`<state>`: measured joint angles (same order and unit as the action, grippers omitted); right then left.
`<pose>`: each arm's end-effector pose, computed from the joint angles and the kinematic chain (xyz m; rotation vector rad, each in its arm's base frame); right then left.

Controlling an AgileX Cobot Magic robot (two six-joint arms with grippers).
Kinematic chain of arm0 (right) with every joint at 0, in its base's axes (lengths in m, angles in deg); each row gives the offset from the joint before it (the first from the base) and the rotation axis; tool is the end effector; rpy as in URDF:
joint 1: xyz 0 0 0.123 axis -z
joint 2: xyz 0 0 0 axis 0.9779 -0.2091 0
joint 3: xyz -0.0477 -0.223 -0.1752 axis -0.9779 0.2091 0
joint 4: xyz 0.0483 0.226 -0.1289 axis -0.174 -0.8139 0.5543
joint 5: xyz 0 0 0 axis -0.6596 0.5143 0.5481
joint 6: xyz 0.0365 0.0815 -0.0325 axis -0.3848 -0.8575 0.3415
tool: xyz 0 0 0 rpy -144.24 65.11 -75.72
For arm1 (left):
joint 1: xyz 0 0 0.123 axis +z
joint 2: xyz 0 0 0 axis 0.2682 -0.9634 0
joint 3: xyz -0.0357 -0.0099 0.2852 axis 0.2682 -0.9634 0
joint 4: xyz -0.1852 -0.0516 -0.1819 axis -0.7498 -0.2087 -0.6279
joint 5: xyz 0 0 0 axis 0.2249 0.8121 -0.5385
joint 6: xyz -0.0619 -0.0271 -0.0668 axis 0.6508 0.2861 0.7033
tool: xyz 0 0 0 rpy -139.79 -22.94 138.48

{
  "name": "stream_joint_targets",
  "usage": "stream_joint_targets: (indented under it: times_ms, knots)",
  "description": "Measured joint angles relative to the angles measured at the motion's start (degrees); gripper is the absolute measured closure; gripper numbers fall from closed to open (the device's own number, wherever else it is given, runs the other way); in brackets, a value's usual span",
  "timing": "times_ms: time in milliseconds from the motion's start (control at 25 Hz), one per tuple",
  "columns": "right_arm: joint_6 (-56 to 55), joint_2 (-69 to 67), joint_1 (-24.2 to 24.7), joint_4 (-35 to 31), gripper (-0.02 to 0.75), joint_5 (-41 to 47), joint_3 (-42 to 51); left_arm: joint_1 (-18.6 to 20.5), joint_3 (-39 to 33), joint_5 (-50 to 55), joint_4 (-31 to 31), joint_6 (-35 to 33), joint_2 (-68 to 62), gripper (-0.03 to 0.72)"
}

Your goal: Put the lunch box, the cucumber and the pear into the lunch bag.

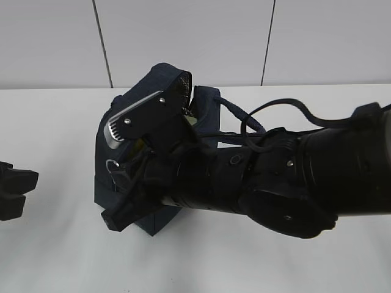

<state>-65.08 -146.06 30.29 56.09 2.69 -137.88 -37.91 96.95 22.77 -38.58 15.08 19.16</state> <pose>0.2553 0.2893 0.1912 -0.8903 1.9043 0.5751 0.1791 -0.0713 0.2274 0.3780 2.2331 -0.2062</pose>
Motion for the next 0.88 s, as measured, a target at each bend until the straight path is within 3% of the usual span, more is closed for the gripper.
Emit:
stream_joint_targets:
  times_ms: [160,720,880]
  knots:
    - [0.0,0.0,0.0,0.0,0.738,0.1,0.0,0.0,3.3,4.7,-4.4,-2.7,-2.0,0.412]
    - [0.0,0.7,0.0,0.1,0.738,1.8,0.0,0.0,7.6,17.0,-30.5,-35.8,-2.6,0.412]
    - [0.0,1.5,0.0,0.1,0.738,2.4,0.0,0.0,7.8,18.8,-36.3,-41.5,-2.7,0.412]
